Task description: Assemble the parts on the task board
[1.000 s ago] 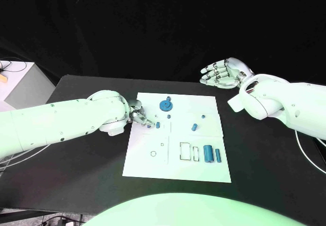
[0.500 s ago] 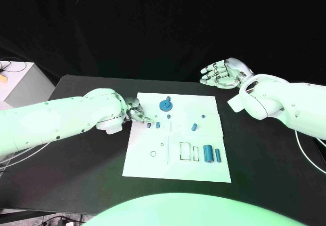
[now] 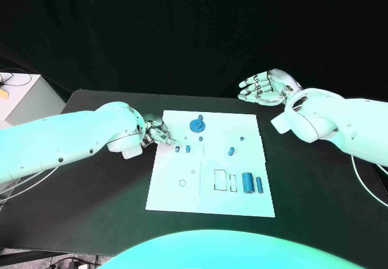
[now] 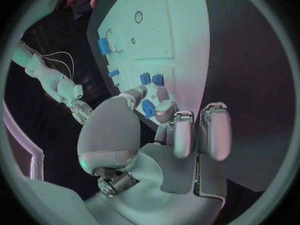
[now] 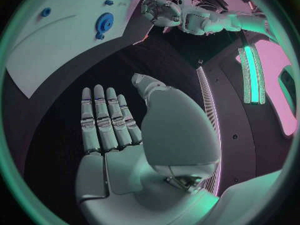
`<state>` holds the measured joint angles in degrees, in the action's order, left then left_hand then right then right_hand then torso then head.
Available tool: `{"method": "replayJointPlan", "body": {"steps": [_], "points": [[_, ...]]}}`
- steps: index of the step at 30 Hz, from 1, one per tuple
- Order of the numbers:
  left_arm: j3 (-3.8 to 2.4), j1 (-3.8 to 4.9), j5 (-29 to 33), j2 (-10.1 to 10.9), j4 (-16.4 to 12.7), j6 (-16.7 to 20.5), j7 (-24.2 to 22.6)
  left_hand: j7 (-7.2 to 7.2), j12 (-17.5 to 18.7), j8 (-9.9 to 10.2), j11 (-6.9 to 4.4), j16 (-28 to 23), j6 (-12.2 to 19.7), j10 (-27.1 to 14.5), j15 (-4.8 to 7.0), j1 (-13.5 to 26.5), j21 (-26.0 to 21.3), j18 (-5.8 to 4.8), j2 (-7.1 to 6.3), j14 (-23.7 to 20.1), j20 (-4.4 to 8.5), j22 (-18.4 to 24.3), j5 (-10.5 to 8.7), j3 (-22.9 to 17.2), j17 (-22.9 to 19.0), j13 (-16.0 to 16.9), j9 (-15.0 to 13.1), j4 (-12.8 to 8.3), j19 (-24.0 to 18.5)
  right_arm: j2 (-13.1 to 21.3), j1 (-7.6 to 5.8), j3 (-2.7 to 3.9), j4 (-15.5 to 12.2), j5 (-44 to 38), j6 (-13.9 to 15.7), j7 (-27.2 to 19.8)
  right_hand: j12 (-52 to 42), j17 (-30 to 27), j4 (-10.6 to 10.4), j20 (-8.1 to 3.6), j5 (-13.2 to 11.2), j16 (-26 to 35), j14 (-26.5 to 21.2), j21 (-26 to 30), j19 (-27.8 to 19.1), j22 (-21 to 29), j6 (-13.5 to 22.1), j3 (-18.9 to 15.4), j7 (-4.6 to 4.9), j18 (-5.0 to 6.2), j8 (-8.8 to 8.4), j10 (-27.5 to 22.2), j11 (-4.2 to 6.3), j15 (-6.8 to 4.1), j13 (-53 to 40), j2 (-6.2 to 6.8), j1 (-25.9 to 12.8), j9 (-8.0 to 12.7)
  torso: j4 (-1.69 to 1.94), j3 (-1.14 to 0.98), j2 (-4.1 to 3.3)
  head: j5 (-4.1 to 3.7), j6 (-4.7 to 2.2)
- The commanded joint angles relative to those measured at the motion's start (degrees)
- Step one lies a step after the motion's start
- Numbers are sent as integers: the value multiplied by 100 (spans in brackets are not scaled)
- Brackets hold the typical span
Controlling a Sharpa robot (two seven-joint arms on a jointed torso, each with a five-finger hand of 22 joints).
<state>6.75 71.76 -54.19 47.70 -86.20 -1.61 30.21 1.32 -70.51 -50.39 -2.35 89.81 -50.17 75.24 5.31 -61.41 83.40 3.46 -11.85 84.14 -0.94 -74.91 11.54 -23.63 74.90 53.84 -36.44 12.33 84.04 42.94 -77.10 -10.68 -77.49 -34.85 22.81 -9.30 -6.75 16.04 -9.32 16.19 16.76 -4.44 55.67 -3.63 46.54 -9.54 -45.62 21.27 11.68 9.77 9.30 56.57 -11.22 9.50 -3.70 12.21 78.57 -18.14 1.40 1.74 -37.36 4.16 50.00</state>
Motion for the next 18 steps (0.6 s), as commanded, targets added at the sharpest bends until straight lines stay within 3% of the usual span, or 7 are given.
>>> {"method": "replayJointPlan", "body": {"steps": [1,9,18], "points": [[-6,0,250,-1,-4,-238,-157,9,23,32,-9,19,47,-54,22,-162,-41,-72,21,586,13,-326,10,12,1510,-4,10,-24,-14,2,3,1,-7,-10,-70,-37,40,-22,24,15,37,39,-11,14,-54,28,-17,-32,328,61,-25,12,-46,27,5,-19,-63,11,0,1,-1,8,0],[-4,-5,194,-3,1,-321,-164,5,32,75,-15,19,50,-74,23,-657,-53,-70,-19,586,16,-321,-7,-30,1510,-8,51,-189,-22,2,3,1,-6,-10,-68,-35,40,-22,24,15,37,39,-11,14,-54,28,-17,-32,328,61,-25,12,-46,27,5,-19,-63,11,-1,5,-2,14,0],[-3,-12,62,-30,48,-239,-166,4,30,100,-16,19,29,-73,23,-816,-50,-71,22,586,17,-330,-19,-85,1510,-3,78,-228,-19,2,3,1,-5,-10,-67,-34,40,-22,24,15,37,39,-11,14,-54,28,-17,-32,328,61,-25,12,-46,27,5,-19,-63,11,-5,10,-5,13,0]]}}
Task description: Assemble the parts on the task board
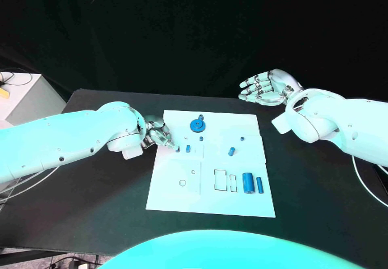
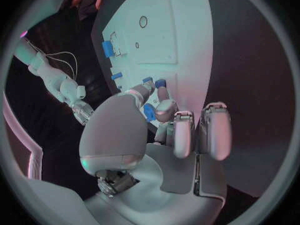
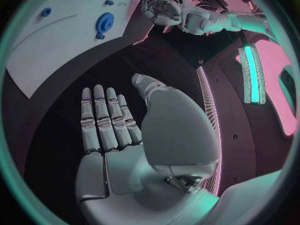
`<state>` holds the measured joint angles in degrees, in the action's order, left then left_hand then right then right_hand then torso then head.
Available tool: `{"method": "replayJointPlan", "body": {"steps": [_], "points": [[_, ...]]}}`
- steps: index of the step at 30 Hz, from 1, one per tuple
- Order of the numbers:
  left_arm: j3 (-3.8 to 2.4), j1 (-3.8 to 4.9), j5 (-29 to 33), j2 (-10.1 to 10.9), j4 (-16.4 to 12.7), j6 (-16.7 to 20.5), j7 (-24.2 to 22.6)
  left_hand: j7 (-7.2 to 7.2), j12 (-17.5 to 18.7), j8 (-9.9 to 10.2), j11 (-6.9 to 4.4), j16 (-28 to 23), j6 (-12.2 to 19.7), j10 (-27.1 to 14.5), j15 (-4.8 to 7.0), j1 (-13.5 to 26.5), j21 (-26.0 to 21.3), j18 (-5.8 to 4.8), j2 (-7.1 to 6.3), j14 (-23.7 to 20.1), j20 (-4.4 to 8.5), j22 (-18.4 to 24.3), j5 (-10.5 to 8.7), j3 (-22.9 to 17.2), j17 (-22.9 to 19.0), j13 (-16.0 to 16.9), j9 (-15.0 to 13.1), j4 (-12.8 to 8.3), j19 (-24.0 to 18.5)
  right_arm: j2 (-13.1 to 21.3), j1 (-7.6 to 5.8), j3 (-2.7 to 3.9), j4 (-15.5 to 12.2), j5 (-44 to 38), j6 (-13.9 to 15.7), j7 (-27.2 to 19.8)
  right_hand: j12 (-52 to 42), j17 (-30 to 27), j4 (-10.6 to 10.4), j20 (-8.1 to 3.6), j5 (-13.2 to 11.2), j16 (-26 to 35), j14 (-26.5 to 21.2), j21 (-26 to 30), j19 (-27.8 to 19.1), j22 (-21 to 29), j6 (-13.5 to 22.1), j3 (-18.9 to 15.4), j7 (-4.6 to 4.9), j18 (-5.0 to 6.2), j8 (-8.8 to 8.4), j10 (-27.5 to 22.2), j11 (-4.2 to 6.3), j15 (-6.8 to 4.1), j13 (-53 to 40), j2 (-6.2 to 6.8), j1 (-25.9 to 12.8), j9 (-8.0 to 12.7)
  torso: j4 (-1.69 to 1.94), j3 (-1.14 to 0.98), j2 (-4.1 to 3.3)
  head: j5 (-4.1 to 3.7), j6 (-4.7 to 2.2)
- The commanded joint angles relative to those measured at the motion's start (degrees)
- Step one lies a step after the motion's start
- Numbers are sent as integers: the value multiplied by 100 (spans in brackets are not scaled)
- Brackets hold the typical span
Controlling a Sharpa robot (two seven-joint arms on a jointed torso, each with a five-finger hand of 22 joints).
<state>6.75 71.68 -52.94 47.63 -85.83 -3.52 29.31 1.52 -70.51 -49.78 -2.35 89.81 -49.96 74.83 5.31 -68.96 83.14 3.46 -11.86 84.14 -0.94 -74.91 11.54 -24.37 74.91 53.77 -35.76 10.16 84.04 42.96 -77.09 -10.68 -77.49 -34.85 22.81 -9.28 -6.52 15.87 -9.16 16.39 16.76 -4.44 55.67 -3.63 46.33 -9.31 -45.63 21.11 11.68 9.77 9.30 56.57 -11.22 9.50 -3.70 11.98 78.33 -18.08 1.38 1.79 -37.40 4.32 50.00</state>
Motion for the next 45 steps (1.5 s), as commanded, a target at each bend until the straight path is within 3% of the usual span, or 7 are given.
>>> {"method": "replayJointPlan", "body": {"steps": [1,18,36,41,45], "points": [[-3,-7,-81,-31,21,-35,-75,-14,28,45,-14,19,4,-30,22,-62,-26,-70,58,586,17,-329,-27,-22,1509,8,15,8,-20,0,3,1,-5,-10,-67,-36,17,-5,8,-5,37,39,-12,14,-34,5,-17,-16,328,61,-25,12,-46,27,5,4,-40,5,-3,6,-1,-3,0],[-3,-116,-240,-158,141,31,-68,-15,26,52,-14,19,-1,-26,22,-82,-25,-71,109,586,18,-332,-38,-44,1509,11,22,28,-18,-1,3,1,-8,-10,-76,-35,17,-5,8,-5,37,39,-12,14,-34,5,-17,-16,328,61,-25,12,-46,27,5,4,-40,5,-1,-2,3,-19,0],[-5,-126,51,-124,155,121,-93,-7,75,106,-10,19,55,-56,19,-215,-49,-63,340,586,21,-301,-38,-187,1509,-60,55,64,-36,-1,9,1,-1,-10,-85,-37,17,-5,8,-5,37,39,-12,14,-34,5,-17,-16,328,61,-25,12,-46,27,5,4,-40,5,-5,-2,1,-30,0],[-5,-126,231,-119,155,34,-132,10,108,141,4,19,91,-87,10,-218,-68,-57,342,586,18,-273,-38,-194,1509,-108,72,73,-53,0,13,1,2,-10,-94,-32,22,-28,22,-3,43,40,-7,8,-42,37,-29,-17,331,63,-32,20,-47,27,4,-9,-33,7,0,0,0,-31,0],[-6,-126,303,-118,154,-64,-144,27,125,161,20,19,100,-109,-4,-201,-81,-54,265,586,9,-257,-54,-152,1509,-128,85,77,-64,-2,15,1,3,-10,-102,-29,22,-28,22,-3,43,40,-7,8,-42,37,-29,-17,331,63,-32,20,-47,27,4,-9,-33,7,1,1,3,-34,0]]}}
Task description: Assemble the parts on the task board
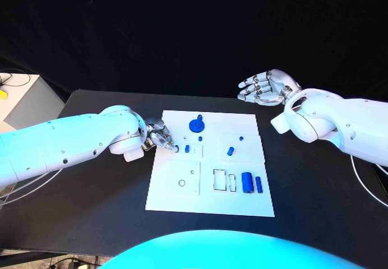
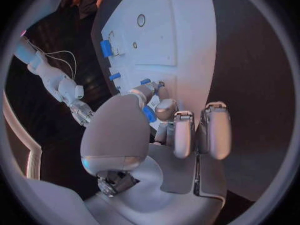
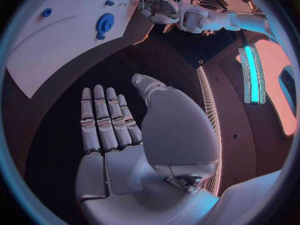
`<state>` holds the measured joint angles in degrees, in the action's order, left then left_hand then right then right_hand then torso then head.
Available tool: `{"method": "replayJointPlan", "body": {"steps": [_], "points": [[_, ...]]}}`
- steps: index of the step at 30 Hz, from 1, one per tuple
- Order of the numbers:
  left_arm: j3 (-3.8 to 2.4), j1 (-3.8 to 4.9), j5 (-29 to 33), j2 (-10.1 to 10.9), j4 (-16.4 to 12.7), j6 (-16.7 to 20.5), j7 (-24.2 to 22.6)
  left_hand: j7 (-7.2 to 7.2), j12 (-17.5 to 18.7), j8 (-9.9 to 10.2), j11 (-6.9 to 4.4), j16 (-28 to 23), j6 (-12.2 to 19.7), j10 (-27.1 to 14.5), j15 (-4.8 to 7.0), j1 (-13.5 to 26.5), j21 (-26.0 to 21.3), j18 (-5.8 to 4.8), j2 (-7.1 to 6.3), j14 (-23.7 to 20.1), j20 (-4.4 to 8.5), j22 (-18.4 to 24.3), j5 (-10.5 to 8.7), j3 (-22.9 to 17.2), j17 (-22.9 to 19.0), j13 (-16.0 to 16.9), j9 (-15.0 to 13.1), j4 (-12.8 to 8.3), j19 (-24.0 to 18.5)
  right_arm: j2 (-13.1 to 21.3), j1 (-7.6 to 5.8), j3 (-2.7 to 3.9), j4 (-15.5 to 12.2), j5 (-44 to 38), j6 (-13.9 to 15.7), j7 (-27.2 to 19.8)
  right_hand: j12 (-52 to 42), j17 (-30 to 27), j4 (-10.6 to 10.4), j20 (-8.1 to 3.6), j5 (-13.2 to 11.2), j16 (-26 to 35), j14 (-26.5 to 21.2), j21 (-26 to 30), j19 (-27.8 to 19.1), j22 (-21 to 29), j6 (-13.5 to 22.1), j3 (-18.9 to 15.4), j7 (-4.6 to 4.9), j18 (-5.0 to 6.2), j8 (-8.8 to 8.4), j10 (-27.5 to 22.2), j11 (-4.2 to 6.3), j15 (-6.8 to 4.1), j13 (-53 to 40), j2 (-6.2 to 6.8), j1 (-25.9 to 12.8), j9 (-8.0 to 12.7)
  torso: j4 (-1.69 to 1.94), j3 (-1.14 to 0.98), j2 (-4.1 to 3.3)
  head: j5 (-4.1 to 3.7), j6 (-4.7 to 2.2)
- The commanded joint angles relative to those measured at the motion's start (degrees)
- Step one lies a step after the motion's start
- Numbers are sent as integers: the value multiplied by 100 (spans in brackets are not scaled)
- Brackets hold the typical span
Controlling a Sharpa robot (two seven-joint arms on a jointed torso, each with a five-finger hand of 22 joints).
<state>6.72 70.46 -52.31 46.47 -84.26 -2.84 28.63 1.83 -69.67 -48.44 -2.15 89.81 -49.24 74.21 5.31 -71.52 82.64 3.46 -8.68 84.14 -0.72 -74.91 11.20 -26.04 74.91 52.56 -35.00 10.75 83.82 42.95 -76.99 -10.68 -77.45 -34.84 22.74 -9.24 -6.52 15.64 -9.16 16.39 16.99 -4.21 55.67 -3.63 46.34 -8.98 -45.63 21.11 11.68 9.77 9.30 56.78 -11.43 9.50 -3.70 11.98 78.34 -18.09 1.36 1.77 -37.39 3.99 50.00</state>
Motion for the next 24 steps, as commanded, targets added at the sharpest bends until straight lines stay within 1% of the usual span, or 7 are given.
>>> {"method": "replayJointPlan", "body": {"steps": [1,8,12,15,17,19,24], "points": [[-2,-4,250,-1,-3,-152,-77,-1,46,33,2,19,29,-54,-6,55,-32,-53,-69,586,-15,-256,-20,21,1509,-16,13,16,-43,-2,6,1,0,-11,-96,-33,23,-5,22,-3,20,18,-7,8,-42,5,-29,-17,331,64,-32,-1,-26,28,4,-9,-34,8,4,2,2,-1,0],[-2,-4,305,5,-1,-247,-77,8,66,49,10,16,29,-76,-13,59,-47,-48,-120,584,-21,-235,-22,47,1504,-45,24,16,-56,-2,9,1,3,-11,-109,-29,23,-5,22,-3,20,18,-7,8,-42,5,-29,-17,331,64,-32,-1,-26,28,4,-9,-34,8,6,1,3,1,0],[-2,-3,329,10,-1,-284,-72,31,85,78,29,4,30,-105,-25,117,-66,-43,-209,578,-35,-211,-24,118,1484,-74,45,57,-71,-3,11,1,4,-11,-116,-26,23,-5,22,-3,20,18,-7,8,-42,5,-29,-17,331,64,-32,-1,-26,28,4,-9,-34,8,4,1,1,3,0],[-2,-3,339,17,-3,-295,-60,61,113,126,54,-12,51,-146,-45,185,-92,-34,-310,569,-50,-177,-24,212,1457,-120,74,110,-93,-2,12,1,5,-11,-117,-26,23,-5,22,-3,20,18,-7,8,-42,5,-29,-17,331,64,-32,-1,-26,28,4,-9,-34,8,2,-1,3,6,0],[-2,-3,342,24,-8,-277,-49,77,123,152,68,-18,62,-163,-57,224,-103,-31,-348,566,-58,-162,-23,263,1446,-139,89,146,-101,-2,12,1,5,-11,-117,-25,23,-5,22,-3,20,18,-7,8,-42,5,-29,-17,331,64,-32,-1,-26,28,4,-9,-34,8,1,-2,4,5,0],[-2,-3,332,32,-17,-233,-40,111,136,208,98,-28,92,-190,-82,308,-118,-27,-400,560,-74,-145,-25,368,1430,-167,124,236,-112,-1,13,1,6,-11,-117,-25,25,-17,28,-2,19,18,-3,6,-44,22,-37,-20,333,64,-35,6,-26,28,4,-14,-34,8,1,-1,4,4,0],[-1,-3,226,66,-78,-2,-51,171,166,299,148,-47,184,-245,-122,375,-138,-20,-425,550,-99,-121,-31,514,1399,-233,179,366,-126,6,14,1,4,-11,-113,-24,25,-17,28,-2,19,18,-3,6,-44,22,-37,-20,333,64,-35,6,-26,28,4,-14,-34,8,0,0,-1,-2,0]]}}
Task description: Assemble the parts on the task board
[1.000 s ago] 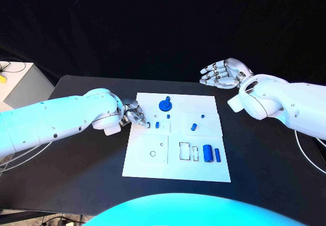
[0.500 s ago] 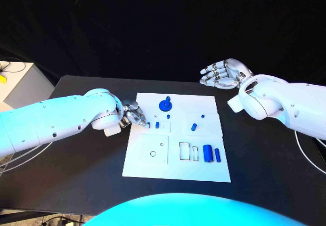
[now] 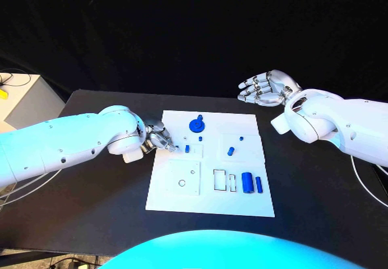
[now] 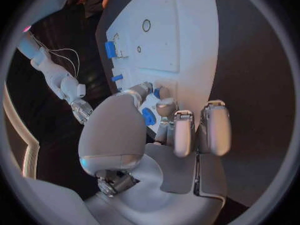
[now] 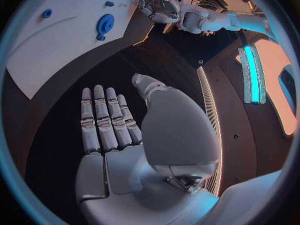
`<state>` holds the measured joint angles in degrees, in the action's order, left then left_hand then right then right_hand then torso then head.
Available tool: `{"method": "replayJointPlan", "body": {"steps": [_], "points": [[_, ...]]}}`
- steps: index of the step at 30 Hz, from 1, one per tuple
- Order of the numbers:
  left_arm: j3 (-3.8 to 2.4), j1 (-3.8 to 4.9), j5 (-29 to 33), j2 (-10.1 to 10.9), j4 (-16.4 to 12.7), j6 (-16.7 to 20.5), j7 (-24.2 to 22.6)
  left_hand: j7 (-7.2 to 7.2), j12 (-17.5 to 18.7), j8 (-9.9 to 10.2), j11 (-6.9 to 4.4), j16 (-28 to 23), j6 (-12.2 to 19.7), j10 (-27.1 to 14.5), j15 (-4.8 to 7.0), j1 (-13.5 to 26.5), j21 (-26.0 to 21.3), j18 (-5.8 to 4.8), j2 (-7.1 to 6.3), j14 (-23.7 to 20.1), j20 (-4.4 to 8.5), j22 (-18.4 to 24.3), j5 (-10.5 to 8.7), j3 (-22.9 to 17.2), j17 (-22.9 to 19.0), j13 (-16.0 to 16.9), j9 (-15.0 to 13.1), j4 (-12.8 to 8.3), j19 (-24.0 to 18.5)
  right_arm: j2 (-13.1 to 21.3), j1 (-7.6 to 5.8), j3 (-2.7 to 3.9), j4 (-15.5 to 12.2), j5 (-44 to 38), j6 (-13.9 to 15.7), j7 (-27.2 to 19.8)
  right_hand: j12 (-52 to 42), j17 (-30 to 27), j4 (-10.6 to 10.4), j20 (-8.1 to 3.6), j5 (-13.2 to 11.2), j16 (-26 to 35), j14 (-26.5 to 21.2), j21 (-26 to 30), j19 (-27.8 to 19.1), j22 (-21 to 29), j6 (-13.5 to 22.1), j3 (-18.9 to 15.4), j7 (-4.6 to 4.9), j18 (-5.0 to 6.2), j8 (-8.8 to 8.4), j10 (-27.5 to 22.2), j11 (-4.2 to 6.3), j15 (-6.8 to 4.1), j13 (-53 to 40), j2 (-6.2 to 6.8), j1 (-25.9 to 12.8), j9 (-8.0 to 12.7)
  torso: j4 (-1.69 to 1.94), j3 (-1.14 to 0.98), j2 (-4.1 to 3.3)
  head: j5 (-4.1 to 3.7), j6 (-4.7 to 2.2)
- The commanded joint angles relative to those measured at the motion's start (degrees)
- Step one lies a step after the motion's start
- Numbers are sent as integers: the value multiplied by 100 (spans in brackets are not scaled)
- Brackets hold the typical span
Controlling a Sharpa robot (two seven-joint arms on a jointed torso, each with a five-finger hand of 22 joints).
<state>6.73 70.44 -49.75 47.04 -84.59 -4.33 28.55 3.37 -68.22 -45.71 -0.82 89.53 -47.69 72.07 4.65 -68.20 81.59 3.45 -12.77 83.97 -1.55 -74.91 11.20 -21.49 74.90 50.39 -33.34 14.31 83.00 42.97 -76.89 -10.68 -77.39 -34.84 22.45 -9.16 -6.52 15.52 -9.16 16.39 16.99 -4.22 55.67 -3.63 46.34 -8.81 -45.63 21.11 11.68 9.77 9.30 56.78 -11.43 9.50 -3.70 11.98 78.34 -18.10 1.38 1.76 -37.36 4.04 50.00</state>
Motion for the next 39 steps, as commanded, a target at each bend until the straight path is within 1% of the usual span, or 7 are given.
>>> {"method": "replayJointPlan", "body": {"steps": [1,10,19,22,27,35,39], "points": [[-3,-2,-59,18,-65,217,-46,28,41,39,26,-25,47,-55,-65,54,-43,-17,-19,563,-21,-107,-33,89,1389,-52,22,38,-51,6,4,1,-1,-11,-84,-31,25,-5,28,-2,20,18,-3,6,-44,5,-37,-20,333,64,-35,6,-26,27,4,-14,-34,9,-2,1,-3,-7,0],[0,-61,-510,223,-414,915,139,100,207,6,94,-96,194,-295,-125,152,-139,14,-21,521,-71,23,19,381,1271,-386,5,228,-124,38,7,1,-2,-11,-65,-27,25,-5,28,-2,20,18,-3,6,-44,5,-37,-20,333,64,-35,6,-26,27,4,-14,-34,9,7,-8,3,-12,0],[15,-165,-900,376,-693,1407,384,99,236,-430,102,-126,466,-468,-137,337,-196,31,229,503,-92,89,146,729,1221,-577,-224,246,-152,73,16,0,-11,-11,-48,-22,25,-5,28,-2,20,18,-3,6,-44,5,-37,-20,333,64,-35,6,-26,27,4,-14,-34,9,8,-5,7,12,0],[25,-181,-980,379,-713,1469,444,96,226,-514,100,-130,518,-479,-136,367,-203,33,311,501,-92,95,174,755,1214,-592,-260,247,-153,74,19,0,-11,-11,-47,-21,25,-5,28,-2,20,18,-3,6,-44,5,-37,-20,333,64,-35,6,-26,27,4,-14,-34,9,1,-5,9,24,0],[39,-222,-1056,341,-707,1547,498,89,214,-564,95,-127,523,-475,-133,366,-207,34,344,503,-91,99,186,760,1219,-586,-280,246,-154,70,24,0,-11,-11,-46,-21,29,-21,37,-1,18,20,-2,4,-46,25,-44,-26,335,64,-41,11,-27,28,4,-14,-34,10,-2,-4,3,35,0],[47,-354,-1067,189,-621,1547,484,72,177,-649,81,-117,536,-453,-123,336,-203,32,418,509,-86,89,202,745,1236,-554,-308,238,-147,66,28,0,-15,-11,-47,-22,29,-21,37,-1,18,20,-2,4,-46,25,-44,-26,335,64,-41,11,-27,28,4,-14,-34,10,-10,3,-7,32,0],[47,-394,-1049,141,-610,1522,459,67,170,-668,77,-117,535,-449,-120,319,-205,33,422,509,-84,92,203,742,1235,-549,-313,235,-148,69,30,0,-18,-11,-48,-22,30,-28,40,-1,18,21,-2,4,-47,34,-48,-29,337,64,-43,14,-28,29,4,-16,-35,11,-11,3,-9,18,0]]}}
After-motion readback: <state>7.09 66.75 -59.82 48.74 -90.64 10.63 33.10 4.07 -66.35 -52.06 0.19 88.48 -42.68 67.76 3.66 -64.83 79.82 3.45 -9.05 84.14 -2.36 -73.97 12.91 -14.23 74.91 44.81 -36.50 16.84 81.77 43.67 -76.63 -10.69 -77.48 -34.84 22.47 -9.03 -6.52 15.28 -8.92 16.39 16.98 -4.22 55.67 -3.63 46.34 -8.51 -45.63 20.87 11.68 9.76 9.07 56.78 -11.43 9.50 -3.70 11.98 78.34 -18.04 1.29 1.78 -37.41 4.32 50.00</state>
